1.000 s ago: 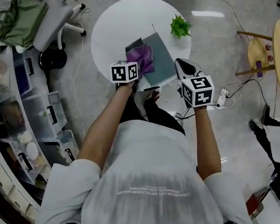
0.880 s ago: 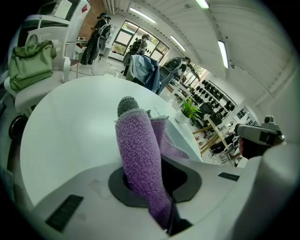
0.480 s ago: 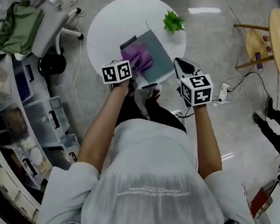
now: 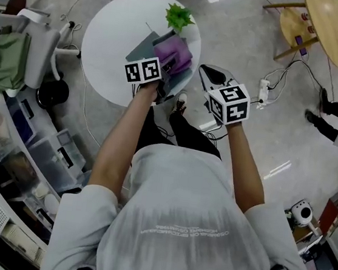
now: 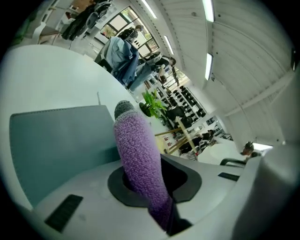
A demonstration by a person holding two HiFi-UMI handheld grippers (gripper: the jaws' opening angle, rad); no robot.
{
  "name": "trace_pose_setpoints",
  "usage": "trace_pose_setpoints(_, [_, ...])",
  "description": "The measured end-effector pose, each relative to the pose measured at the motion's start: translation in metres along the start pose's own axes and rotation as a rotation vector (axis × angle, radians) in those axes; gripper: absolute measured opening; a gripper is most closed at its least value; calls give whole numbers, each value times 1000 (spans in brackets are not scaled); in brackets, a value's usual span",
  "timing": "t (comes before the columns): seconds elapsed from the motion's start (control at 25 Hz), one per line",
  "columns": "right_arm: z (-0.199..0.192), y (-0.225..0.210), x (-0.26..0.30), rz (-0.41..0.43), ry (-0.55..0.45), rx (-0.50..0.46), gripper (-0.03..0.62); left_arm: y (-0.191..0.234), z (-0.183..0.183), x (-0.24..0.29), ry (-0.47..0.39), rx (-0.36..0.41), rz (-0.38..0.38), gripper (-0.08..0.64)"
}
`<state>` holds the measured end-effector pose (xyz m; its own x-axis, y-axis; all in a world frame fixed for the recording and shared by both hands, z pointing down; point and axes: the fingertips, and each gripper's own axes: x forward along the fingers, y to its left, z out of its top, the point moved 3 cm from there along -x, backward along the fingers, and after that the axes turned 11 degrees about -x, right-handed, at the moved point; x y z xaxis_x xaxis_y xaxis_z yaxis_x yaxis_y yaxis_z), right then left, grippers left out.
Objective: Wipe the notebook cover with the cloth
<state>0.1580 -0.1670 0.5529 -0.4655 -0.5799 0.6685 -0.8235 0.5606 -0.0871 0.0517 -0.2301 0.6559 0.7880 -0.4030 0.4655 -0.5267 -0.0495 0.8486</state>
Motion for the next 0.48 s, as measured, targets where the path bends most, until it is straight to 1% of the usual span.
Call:
trace_pose_setpoints(0.08, [-3, -2, -2, -5, -2, 8, 2, 6, -2, 5, 15, 48, 54, 51])
trace_pose_setpoints(0.24, [-7, -4, -4, -2, 3, 12, 2, 6, -4, 7, 8, 87, 102, 51])
trace_pose_setpoints(0.36, [-5, 0, -2, 8, 1, 4, 2, 10, -8, 3, 14, 145, 188, 51])
trace_pose_setpoints(0.48, [-1, 2, 1, 15, -3, -9, 2, 15, -10, -3, 23, 195, 240, 52])
